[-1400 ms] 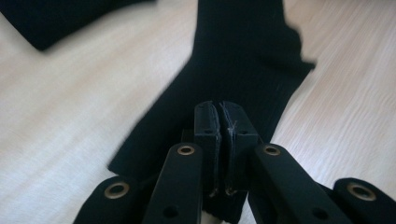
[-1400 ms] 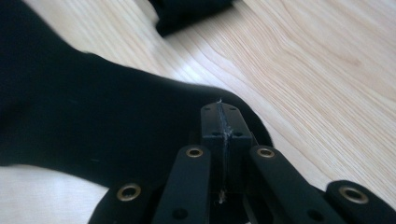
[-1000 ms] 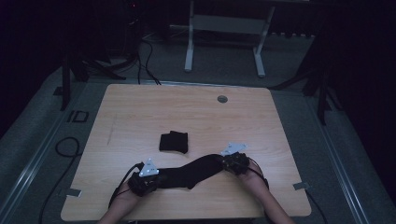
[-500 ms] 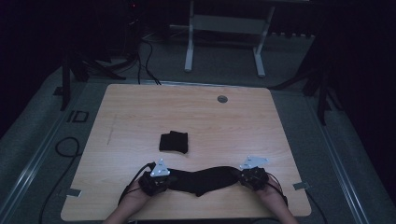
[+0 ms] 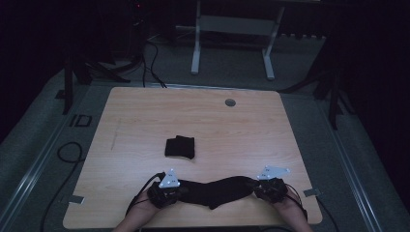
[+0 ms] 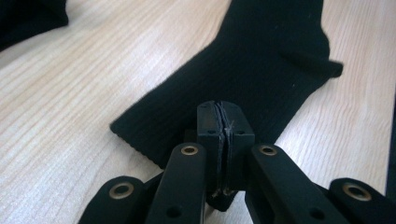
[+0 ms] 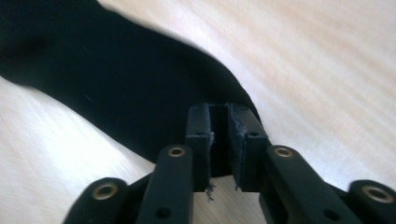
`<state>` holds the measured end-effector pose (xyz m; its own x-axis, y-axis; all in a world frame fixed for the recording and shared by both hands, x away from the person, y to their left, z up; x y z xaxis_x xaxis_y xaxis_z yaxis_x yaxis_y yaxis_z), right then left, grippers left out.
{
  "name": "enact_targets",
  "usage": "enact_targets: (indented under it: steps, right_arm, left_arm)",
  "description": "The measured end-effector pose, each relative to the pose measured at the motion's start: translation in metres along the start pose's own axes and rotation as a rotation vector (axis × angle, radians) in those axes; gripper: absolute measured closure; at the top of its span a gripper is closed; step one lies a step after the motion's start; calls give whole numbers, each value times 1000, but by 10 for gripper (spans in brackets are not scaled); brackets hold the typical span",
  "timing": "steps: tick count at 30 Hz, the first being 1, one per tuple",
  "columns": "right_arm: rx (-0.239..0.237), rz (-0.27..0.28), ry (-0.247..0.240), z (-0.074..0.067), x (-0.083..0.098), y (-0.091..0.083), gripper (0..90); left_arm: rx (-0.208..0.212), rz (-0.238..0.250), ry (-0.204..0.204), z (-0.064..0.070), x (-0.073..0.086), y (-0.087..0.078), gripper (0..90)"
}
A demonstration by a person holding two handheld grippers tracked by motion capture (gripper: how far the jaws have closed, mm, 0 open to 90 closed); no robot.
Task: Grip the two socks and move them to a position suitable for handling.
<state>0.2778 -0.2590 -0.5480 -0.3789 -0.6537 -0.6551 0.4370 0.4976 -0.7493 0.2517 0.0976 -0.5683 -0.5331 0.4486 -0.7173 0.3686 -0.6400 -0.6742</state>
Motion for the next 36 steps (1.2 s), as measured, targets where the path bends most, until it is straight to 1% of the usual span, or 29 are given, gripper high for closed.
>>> enact_targets:
  steps: [1,2,3,4,5,6,7,8,10,12,14,16,17,19,21,22,24,26,27,29,31,32,33,34,36]
  right_arm:
    - [-3,18,1,0,-3,-4,803]
    - [9,35,-3,0,-6,-8,826]
    - [20,53,-4,1,-10,-11,862]
    - [20,65,-4,2,-12,-13,874]
    - [8,77,4,4,-15,-14,884]
    - [8,77,4,4,-15,-14,884]
    - [13,75,4,6,-17,-11,896]
    - [15,67,-6,6,-18,-9,896]
    - [1,54,-15,5,-19,-1,897]
    - [3,31,-26,6,-19,7,896]
    - [18,14,-23,10,-19,13,897]
    - [28,2,-12,15,-19,17,897]
    - [35,0,-7,18,-18,19,897]
    - [44,-15,14,23,-15,22,897]
    - [72,-36,17,25,-11,25,897]
    - [77,-50,15,26,-9,27,897]
    - [68,-30,27,28,-5,26,897]
    - [85,-37,34,30,-4,24,897]
    - [80,-22,46,30,-4,21,896]
    - [65,13,55,28,-7,13,897]
    - [61,47,59,21,-11,2,897]
    - [61,47,59,21,-11,2,897]
    - [51,67,48,16,-14,-3,896]
    - [26,88,30,8,-16,-10,896]
    - [3,87,14,2,-14,-11,896]
  left_arm:
    - [-7,14,0,-1,-1,-3,878]
    - [-9,34,-12,-2,-2,-5,879]
    - [-13,44,-17,-3,-3,-6,879]
    - [-16,45,-14,-3,-4,-7,879]
    - [-17,45,-12,-4,-5,-7,880]
    - [-17,45,-12,-4,-5,-7,898]
    - [-13,40,-19,-4,-5,-5,898]
    - [-17,33,-13,-3,-5,-4,898]
    - [-14,19,-13,-4,-3,0,899]
    - [-27,-2,-8,-4,-2,3,899]
    - [-24,-19,-10,-6,-1,6,899]
    - [-22,-19,-14,-7,-1,7,899]
    - [-30,-21,-11,-7,-1,7,899]
    - [-30,-19,-15,-8,-1,7,899]
    - [-30,-17,-22,-9,-1,7,899]
    - [-29,-18,-22,-8,-1,7,899]
    - [-26,-20,-21,-8,-1,7,899]
    - [-23,-19,-20,-8,-1,7,898]
    - [-23,-17,-23,-8,-1,7,898]
    - [-21,-15,-23,-7,-1,7,898]
    - [-20,-11,-23,-7,-1,6,897]
    - [-20,-11,-23,-7,-1,6,897]
    - [-19,-7,-24,-6,-1,5,897]
    - [-18,-8,-23,-6,-2,4,897]
    - [-18,-8,-25,-7,-1,4,897]
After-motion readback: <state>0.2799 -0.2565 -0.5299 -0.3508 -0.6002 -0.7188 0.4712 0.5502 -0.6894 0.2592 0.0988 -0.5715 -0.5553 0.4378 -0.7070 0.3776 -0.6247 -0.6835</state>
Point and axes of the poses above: each handheld gripper's, and its own axes: y roughly forward along the jaws, x roughly out of its underside, z roughly to its right, the point moved 1 cm from there along y, roughly forward along the jaws, and after that the axes turned 7 degrees about -y, right-handed, at the moved point
